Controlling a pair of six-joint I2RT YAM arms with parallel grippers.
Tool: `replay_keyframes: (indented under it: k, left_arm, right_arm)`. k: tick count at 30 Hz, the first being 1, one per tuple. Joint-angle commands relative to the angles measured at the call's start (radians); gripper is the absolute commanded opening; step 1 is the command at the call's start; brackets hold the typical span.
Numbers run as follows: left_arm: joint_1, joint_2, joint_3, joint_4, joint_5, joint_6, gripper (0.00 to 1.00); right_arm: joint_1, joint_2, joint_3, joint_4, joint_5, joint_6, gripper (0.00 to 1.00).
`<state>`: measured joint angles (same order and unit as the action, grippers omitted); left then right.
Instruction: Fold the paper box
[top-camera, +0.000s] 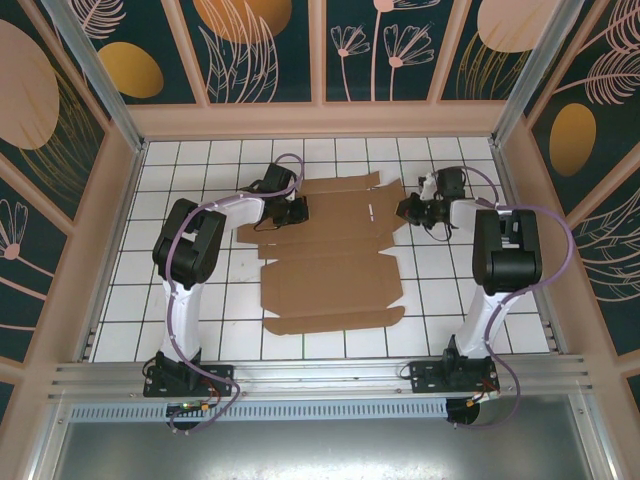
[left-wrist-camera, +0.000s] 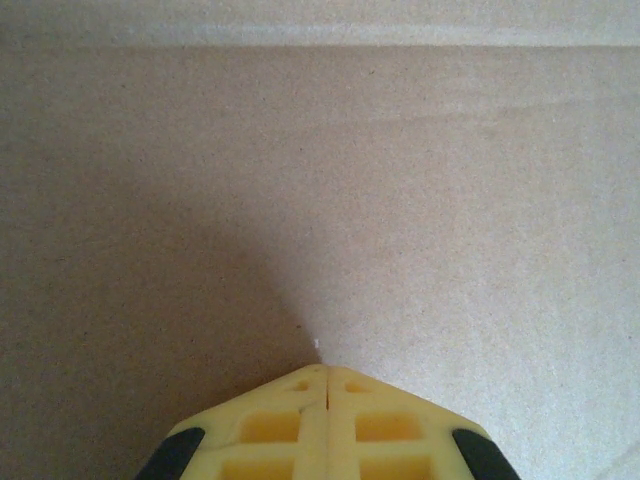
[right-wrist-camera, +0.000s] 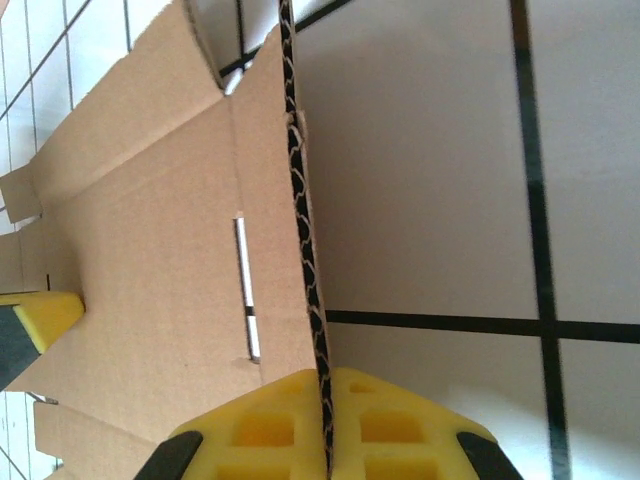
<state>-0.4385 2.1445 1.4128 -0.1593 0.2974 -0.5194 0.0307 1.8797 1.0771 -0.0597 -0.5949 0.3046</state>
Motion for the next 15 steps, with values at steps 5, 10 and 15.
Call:
replay_keyframes:
  k: [5, 10, 15]
  left_arm:
    - [0.0, 0.048, -0.004, -0.04, -0.007, -0.005, 0.0]
    - [0.0, 0.046, -0.007, -0.039, -0.003, -0.011, 0.0]
    - [0.001, 0.044, -0.013, -0.034, 0.0, -0.018, 0.0]
  right_arm:
    - [0.141, -0.102, 0.048, -0.098, 0.166, -0.072, 0.0]
    - [0.239, -0.102, 0.087, -0.16, 0.341, -0.078, 0.0]
    - [0.377, -0.068, 0.165, -0.242, 0.59, -0.088, 0.0]
